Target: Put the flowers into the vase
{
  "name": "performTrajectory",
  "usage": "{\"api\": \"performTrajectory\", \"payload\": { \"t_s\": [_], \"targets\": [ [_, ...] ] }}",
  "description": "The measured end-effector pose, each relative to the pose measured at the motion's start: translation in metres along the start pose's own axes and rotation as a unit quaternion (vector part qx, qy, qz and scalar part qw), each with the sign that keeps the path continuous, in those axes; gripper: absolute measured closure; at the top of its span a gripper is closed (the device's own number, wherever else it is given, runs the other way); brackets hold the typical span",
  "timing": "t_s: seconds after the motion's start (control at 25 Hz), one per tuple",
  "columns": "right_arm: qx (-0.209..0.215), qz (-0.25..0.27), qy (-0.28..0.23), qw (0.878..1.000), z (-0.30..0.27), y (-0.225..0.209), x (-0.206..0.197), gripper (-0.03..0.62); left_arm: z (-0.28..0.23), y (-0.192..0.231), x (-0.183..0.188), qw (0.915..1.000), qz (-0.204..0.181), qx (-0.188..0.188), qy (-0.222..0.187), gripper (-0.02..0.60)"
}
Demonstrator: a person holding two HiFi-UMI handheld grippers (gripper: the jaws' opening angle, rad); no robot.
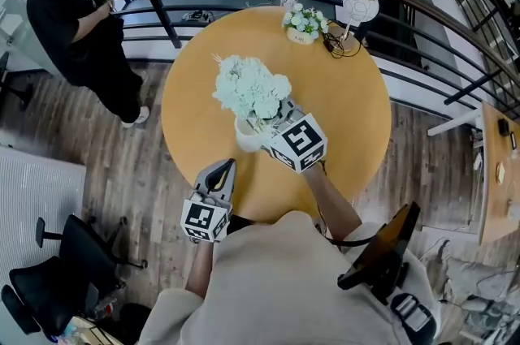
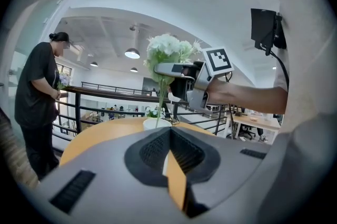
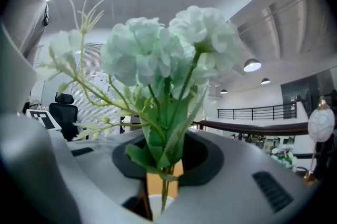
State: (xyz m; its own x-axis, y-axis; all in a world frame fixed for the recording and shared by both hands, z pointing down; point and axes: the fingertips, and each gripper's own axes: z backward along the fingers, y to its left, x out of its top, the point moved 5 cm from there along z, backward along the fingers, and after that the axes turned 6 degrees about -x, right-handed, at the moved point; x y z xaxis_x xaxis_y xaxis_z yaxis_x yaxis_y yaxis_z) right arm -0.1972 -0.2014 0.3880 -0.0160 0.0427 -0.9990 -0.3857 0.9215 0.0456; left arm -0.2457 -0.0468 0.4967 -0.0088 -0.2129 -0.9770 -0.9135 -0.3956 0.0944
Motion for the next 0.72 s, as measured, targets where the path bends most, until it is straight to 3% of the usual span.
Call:
{"api": "performTrajectory", "payload": {
  "t_s": [0.56, 0.72],
  "targets": [
    [0.009, -0.032, 0.032, 0.999, 0.010, 0.019, -0.082, 0.489, 0.003, -0.002, -0.008, 0.9997, 0.023, -0.004, 0.006, 0.575],
    [0.009, -0.020, 0.067, 0.998, 0.009, 0.023, -0.104, 0.366, 0.002, -0.002, -0.008, 0.9997, 0.023, -0.004, 0.008, 0.575]
  ]
}}
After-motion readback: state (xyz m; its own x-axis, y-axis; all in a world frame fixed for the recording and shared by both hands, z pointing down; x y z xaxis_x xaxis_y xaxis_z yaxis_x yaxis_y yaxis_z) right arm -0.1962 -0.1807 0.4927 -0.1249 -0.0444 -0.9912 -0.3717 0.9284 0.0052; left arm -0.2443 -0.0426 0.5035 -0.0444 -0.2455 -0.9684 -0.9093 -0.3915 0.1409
